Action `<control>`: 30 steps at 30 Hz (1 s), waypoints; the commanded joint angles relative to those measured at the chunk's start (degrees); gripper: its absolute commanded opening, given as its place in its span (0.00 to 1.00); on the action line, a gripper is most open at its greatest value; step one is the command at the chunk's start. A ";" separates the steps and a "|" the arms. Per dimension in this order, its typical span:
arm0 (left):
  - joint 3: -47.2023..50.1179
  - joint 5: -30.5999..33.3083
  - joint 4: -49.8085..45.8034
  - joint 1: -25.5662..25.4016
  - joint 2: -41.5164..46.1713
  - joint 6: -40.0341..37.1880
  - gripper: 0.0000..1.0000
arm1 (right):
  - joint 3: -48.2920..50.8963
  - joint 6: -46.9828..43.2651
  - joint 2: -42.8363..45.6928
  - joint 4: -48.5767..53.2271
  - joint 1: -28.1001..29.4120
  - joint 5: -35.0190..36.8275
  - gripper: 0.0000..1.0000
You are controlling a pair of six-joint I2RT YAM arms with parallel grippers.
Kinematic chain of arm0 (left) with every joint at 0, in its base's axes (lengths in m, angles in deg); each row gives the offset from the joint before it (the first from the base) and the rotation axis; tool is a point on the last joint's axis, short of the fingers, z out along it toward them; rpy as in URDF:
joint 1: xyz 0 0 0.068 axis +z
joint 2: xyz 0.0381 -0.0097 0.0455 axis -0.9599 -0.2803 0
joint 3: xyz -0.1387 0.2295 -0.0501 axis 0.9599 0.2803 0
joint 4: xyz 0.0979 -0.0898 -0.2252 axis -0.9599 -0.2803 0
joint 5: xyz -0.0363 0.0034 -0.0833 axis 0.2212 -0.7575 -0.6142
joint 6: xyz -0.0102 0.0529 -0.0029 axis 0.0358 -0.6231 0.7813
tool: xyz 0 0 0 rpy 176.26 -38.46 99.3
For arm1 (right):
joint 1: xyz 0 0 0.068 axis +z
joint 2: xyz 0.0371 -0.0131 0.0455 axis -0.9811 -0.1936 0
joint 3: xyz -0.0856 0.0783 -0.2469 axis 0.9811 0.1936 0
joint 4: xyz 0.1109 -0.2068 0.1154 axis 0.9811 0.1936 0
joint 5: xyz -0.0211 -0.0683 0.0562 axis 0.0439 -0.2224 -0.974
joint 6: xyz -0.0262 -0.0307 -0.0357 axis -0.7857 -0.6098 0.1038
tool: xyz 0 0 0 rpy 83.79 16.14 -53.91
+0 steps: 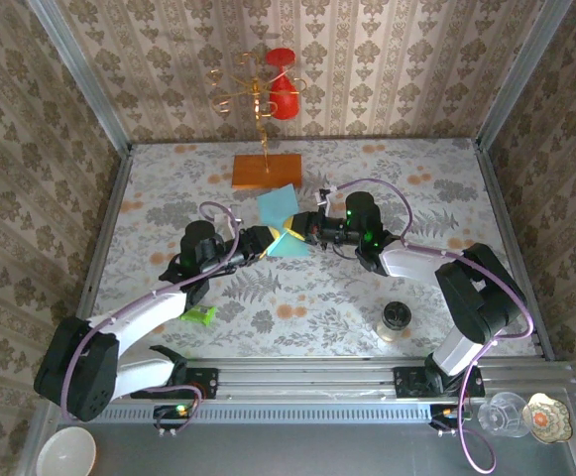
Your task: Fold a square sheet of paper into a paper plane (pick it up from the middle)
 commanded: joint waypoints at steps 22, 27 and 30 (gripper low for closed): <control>-25.76 25.59 -65.49 -3.31 -3.30 -39.85 0.12 | 1.50 -24.83 21.55 47.52 -7.86 23.27 0.69; -36.50 43.27 -80.19 -7.42 -10.21 -43.76 0.12 | 2.05 -24.99 23.19 50.12 -8.80 26.64 0.70; -41.95 52.87 -86.51 -10.00 -15.51 -44.05 0.11 | 3.10 -24.20 23.81 49.97 -9.57 27.25 0.70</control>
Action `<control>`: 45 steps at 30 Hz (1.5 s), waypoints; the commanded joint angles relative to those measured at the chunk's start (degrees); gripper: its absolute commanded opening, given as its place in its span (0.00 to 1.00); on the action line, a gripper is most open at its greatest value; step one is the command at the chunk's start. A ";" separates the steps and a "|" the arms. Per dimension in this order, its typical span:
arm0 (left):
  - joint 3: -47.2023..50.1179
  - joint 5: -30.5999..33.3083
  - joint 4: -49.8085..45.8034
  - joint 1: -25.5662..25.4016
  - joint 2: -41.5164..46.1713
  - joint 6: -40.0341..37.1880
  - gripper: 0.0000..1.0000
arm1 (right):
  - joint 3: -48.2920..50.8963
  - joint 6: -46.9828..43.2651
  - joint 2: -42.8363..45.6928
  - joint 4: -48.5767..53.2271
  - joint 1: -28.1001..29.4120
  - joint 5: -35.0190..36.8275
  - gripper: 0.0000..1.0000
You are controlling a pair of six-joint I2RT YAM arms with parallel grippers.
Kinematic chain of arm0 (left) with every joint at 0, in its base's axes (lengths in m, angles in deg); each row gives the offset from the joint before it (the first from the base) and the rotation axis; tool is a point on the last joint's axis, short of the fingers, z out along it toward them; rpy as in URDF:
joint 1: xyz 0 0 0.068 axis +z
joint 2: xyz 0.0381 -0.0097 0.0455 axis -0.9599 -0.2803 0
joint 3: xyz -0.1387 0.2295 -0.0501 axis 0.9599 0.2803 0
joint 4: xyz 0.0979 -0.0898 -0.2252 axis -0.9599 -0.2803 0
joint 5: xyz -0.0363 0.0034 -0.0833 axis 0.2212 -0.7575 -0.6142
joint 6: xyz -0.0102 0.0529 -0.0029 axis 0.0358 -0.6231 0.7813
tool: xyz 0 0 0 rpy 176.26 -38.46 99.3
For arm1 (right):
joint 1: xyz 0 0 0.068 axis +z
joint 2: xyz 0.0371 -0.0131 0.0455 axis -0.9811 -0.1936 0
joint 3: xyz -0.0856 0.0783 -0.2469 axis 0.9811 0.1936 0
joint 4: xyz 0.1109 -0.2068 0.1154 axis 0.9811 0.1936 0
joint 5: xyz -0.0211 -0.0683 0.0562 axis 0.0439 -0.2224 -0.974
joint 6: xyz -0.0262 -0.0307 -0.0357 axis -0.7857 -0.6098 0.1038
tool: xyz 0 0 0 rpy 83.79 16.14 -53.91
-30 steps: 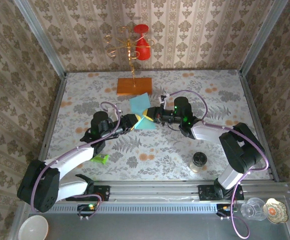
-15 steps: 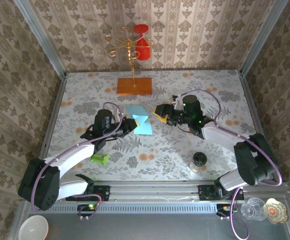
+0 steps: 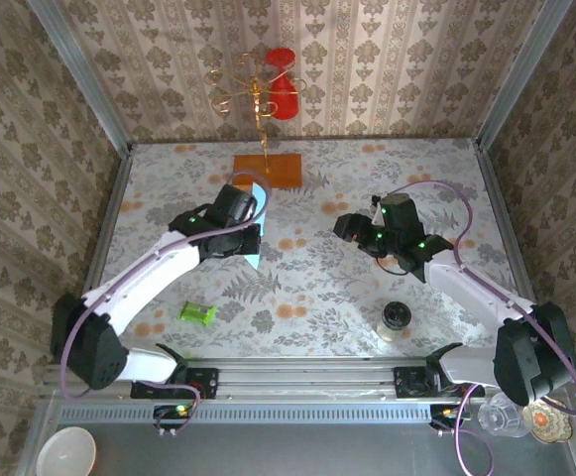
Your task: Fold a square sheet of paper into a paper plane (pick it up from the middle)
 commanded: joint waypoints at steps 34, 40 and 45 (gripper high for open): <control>4.77 -12.88 19.29 -7.05 -14.56 12.45 0.58 | 6.80 2.15 3.68 -0.98 -4.06 1.44 0.67; 15.15 -16.96 25.76 1.32 -3.41 16.31 0.72 | 1.08 1.49 -4.93 -1.51 5.40 2.69 0.63; 23.70 -20.43 27.99 8.39 4.31 15.92 0.87 | -4.71 1.27 -13.85 -3.39 13.19 1.63 0.54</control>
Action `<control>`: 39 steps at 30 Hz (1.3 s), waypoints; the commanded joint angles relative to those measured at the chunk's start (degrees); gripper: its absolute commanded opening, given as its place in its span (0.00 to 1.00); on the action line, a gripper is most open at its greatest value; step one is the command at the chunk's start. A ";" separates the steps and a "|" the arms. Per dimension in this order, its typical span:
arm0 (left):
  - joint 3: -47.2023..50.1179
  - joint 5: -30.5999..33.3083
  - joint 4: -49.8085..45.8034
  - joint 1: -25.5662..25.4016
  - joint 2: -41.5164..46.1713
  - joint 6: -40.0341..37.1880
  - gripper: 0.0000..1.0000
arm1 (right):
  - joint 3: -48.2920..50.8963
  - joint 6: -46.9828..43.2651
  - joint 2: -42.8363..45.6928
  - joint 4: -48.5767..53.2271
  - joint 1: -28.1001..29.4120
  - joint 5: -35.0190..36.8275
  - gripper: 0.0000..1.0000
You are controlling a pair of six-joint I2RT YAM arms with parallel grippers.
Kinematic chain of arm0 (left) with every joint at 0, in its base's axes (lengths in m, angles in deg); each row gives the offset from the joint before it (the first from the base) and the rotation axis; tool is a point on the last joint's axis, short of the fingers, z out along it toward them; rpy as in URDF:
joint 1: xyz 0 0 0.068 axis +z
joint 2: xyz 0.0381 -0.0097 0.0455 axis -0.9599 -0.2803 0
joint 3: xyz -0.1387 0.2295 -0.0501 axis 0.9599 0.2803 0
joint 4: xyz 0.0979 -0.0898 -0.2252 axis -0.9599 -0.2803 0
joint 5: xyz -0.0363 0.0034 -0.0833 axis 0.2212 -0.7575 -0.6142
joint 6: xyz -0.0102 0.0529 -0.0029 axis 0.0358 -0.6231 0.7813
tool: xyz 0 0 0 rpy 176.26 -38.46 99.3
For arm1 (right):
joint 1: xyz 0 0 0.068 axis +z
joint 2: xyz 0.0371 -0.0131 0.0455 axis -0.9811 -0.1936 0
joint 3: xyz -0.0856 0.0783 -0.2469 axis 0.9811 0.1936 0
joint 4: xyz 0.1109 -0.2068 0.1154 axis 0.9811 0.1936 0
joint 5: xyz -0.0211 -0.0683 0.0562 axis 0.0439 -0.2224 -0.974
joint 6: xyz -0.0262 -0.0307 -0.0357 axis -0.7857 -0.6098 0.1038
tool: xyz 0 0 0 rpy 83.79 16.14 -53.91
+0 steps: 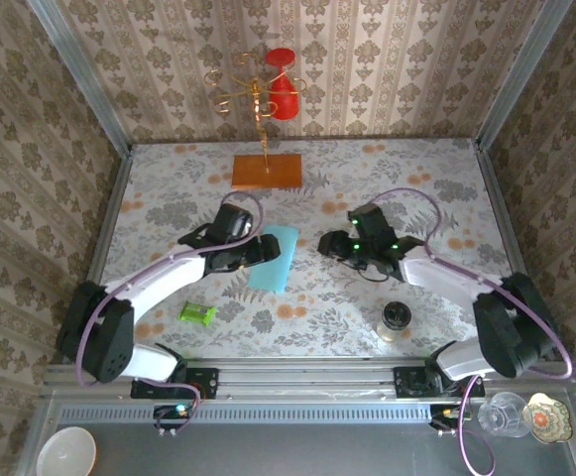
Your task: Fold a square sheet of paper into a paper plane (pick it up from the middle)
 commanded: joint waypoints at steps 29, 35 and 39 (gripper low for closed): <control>11.75 -11.02 0.08 14.29 12.34 -0.01 0.98 | -20.74 -10.19 -29.51 13.12 12.36 -0.88 0.50; 11.25 -11.07 0.78 12.06 11.44 -0.07 0.99 | -11.99 -15.44 -22.70 7.66 8.47 -6.46 0.50; 10.80 -12.17 2.70 9.44 8.74 1.32 0.99 | -11.03 -14.67 -18.48 3.57 7.92 -8.33 0.50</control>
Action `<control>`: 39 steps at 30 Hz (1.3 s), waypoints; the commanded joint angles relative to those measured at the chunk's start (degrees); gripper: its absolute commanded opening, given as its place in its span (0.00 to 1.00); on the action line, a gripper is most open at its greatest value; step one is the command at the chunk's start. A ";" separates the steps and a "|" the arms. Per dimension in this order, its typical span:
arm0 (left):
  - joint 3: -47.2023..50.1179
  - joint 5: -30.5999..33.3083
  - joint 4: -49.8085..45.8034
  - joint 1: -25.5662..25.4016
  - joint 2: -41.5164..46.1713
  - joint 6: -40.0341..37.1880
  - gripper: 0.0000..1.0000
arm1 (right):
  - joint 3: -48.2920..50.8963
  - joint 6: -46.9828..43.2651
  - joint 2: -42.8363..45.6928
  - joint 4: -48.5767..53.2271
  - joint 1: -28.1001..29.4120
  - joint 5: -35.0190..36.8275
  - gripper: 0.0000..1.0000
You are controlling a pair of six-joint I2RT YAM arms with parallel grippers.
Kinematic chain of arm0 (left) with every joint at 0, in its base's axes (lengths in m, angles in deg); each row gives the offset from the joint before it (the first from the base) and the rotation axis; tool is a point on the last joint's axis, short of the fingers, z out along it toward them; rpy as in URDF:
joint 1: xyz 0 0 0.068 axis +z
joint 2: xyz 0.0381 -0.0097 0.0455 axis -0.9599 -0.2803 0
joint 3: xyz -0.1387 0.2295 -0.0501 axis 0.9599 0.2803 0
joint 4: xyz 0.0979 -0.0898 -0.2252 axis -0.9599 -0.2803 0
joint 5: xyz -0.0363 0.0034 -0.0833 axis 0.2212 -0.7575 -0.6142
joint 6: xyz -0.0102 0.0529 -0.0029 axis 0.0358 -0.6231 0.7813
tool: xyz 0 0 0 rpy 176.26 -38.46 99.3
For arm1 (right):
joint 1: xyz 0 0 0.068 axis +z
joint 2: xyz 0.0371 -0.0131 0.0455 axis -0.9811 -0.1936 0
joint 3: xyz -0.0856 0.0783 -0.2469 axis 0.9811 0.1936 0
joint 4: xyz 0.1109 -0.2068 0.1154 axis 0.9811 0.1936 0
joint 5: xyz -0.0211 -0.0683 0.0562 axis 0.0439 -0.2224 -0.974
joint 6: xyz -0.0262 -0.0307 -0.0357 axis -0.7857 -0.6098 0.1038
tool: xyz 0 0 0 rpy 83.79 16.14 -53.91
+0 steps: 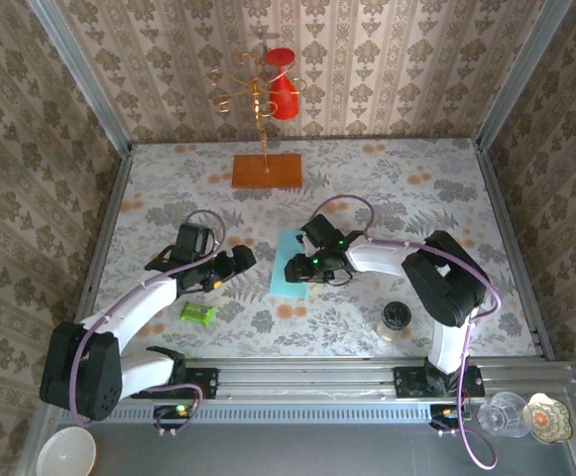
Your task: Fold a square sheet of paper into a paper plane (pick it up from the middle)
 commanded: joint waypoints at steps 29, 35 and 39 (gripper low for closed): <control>-1.30 -0.02 3.43 -11.33 -9.18 6.34 0.65 | 3.25 10.15 -3.52 -6.68 -0.24 -0.55 0.47; 0.72 -1.11 5.87 -12.20 -9.47 8.39 0.58 | 2.36 9.95 -4.85 -8.41 -0.29 -3.15 0.46; 0.88 -1.72 5.59 -13.66 -9.82 8.66 0.51 | 2.35 10.61 -5.10 -9.18 -0.33 -3.31 0.46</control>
